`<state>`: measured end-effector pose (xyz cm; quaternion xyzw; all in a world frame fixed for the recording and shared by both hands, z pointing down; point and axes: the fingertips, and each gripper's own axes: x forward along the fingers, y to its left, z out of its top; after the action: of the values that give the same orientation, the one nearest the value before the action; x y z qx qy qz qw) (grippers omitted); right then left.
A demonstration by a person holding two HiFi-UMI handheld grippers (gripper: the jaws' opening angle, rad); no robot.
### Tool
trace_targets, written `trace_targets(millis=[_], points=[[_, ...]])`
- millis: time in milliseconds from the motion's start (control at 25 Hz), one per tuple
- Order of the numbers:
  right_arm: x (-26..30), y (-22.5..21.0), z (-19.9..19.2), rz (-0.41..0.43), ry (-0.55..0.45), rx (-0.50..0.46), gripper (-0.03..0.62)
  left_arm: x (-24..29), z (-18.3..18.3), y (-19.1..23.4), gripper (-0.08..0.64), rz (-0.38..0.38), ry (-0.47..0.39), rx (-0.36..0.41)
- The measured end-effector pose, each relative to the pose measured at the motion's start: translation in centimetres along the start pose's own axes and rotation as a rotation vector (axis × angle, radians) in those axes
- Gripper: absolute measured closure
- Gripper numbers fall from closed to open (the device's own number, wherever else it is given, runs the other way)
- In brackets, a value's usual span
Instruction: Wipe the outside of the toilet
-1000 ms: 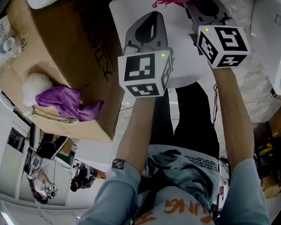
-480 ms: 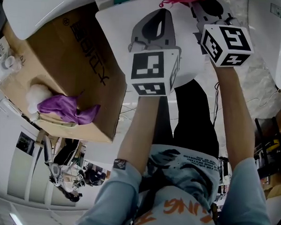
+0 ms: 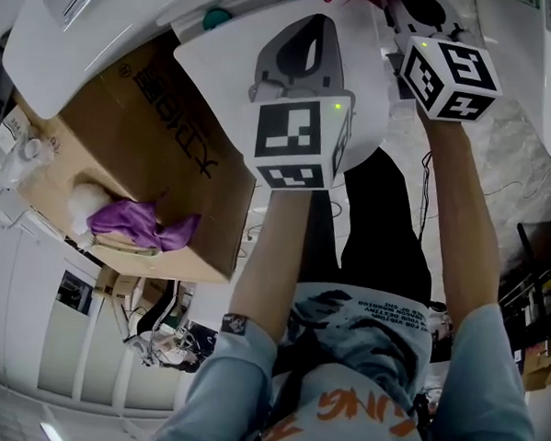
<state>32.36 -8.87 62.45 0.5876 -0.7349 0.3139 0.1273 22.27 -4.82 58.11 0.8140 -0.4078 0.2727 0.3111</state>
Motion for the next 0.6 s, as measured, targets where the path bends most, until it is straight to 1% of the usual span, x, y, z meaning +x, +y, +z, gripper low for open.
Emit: trace_targets(millis=[120, 240, 480, 600], points=[[-0.6, -1.4, 0.1, -0.030, 0.003, -0.045, 0.523, 0.2, 0.1, -0.8, 0.540, -0.014, 0.004, 0.009], [-1.1, -1.3, -0.1, -0.023, 0.014, -0.101, 0.523, 0.1, -0.3, -1.2, 0.540, -0.024, 0.009, 0.018], [-1.3, 0.9, -1.4, 0.006, 0.031, -0.154, 0.523, -0.6, -1.2, -0.4, 0.540, -0.019, 0.011, 0.005], [-2.0, 2.9, -2.2, 0.020, 0.050, -0.234, 0.523, -1.6, -1.8, 0.7, 0.540, -0.009, 0.013, -0.002]])
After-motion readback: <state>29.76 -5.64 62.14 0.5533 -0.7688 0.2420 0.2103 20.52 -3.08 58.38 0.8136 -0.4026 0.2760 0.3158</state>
